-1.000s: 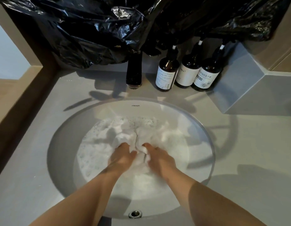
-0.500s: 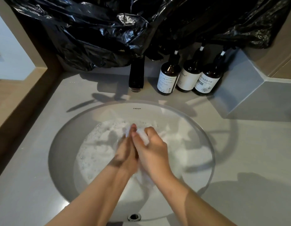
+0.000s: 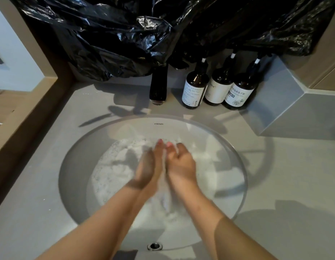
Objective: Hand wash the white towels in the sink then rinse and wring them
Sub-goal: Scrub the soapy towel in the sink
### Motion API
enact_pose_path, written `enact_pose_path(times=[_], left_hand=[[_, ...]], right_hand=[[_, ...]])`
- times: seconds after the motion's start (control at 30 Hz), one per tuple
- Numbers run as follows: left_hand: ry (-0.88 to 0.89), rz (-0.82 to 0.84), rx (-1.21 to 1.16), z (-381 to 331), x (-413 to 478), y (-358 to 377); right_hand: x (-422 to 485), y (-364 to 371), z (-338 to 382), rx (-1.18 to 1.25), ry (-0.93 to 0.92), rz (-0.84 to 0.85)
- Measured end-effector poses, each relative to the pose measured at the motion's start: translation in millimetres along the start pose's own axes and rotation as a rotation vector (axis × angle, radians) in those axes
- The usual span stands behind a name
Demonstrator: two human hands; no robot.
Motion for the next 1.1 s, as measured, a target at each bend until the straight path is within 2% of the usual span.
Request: enact_pose_path(times=[0.07, 0.1, 0.17, 0.23, 0.27, 0.33, 0.4, 0.47, 0.57, 0.7, 0.77, 0.87, 0.93, 1.03, 1.1], left_hand=[[-0.108, -0.052, -0.143, 6.5, 10.9, -14.5], [-0.154, -0.019, -0.179, 11.2, 10.4, -14.1], [-0.178, 0.131, -0.186, 15.1, -1.6, 6.9], [-0.192, 0.154, -0.138, 22.7, -6.8, 11.0], [-0.170, 0.131, -0.121, 20.7, -0.8, 6.0], [-0.122, 0.066, -0.170, 8.5, 9.8, -7.6], [-0.170, 0.116, -0.217, 9.8, 10.0, -1.2], [-0.164, 0.204, -0.210, 11.0, 3.0, 11.7], [-0.216, 0.294, -0.261, -0.3, -4.4, 20.1], [-0.223, 0.204, -0.339, 2.5, 20.1, -3.1], [-0.250, 0.168, -0.225, 31.9, 27.3, -13.0], [-0.280, 0.202, 0.012, 65.6, 26.0, -11.1], [-0.206, 0.181, 0.255, 71.4, 33.8, -12.7], [-0.174, 0.098, 0.555, 72.9, 39.7, -23.2], [-0.193, 0.133, 0.526, 81.3, 41.4, -26.1]], right_hand=[[-26.2, 30.3, 9.1, -0.063, -0.104, 0.150], [-27.1, 32.1, 8.7, -0.081, -0.111, 0.161], [0.7, 10.7, -4.1, -0.032, -0.032, 0.024], [10.6, -10.6, -7.5, 0.003, -0.012, -0.129], [3.7, -8.1, -1.3, -0.006, -0.032, -0.121], [-20.1, 17.6, 17.9, -0.111, -0.158, 0.007], [-26.2, 24.4, 24.3, -0.186, -0.204, 0.037], [-2.2, 6.7, 12.7, -0.082, -0.121, 0.001], [31.5, -17.4, -14.7, 0.247, 0.086, 0.023], [49.5, -22.5, -63.8, 0.709, 0.397, 0.079], [43.7, -12.5, -93.6, 0.766, 0.522, 0.102], [26.6, 5.9, -124.5, 0.460, 0.544, 0.211], [25.8, 5.2, -124.9, 0.249, 0.458, 0.192], [18.1, 1.3, -122.7, 0.059, 0.431, 0.186], [13.9, 5.1, -125.0, 0.020, 0.446, 0.258]])
Point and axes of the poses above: each hand's wrist, its own x-axis towards the middle knuckle, its own y-axis out of the palm, z = x × y, the point moved 10 cm from there along x, towards the middle knuckle
